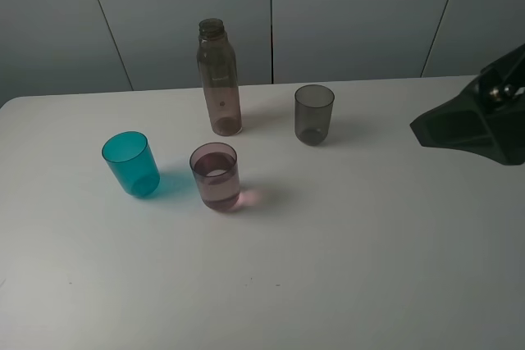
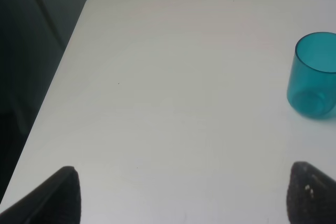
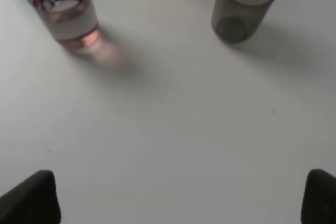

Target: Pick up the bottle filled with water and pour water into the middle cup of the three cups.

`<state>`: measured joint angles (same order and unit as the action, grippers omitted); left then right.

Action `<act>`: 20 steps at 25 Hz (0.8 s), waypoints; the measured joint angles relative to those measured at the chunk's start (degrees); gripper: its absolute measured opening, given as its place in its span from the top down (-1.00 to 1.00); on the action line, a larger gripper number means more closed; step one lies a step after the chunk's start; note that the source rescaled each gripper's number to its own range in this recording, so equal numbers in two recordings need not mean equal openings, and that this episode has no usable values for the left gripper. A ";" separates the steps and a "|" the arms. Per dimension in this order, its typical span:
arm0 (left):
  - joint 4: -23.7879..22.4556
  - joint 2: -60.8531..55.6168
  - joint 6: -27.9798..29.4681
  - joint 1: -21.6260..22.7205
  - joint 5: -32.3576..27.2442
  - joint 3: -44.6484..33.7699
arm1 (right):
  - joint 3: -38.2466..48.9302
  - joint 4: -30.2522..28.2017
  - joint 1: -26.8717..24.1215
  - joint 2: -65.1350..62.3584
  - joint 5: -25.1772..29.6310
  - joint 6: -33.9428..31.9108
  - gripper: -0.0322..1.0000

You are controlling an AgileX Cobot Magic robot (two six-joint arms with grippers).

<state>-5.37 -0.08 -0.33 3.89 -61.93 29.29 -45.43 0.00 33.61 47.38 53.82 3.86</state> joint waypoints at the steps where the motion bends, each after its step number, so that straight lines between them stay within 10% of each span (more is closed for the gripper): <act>1: 0.00 0.00 0.00 0.00 0.00 0.00 | 1.22 0.44 0.00 -2.56 1.81 0.00 -0.99; 20: 0.00 0.00 0.33 0.00 -0.10 0.00 | 16.09 1.50 0.00 -38.30 8.46 -4.31 -0.99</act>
<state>-5.37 -0.08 0.00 3.89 -62.04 29.29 -29.35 1.50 33.61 9.08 62.28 -0.45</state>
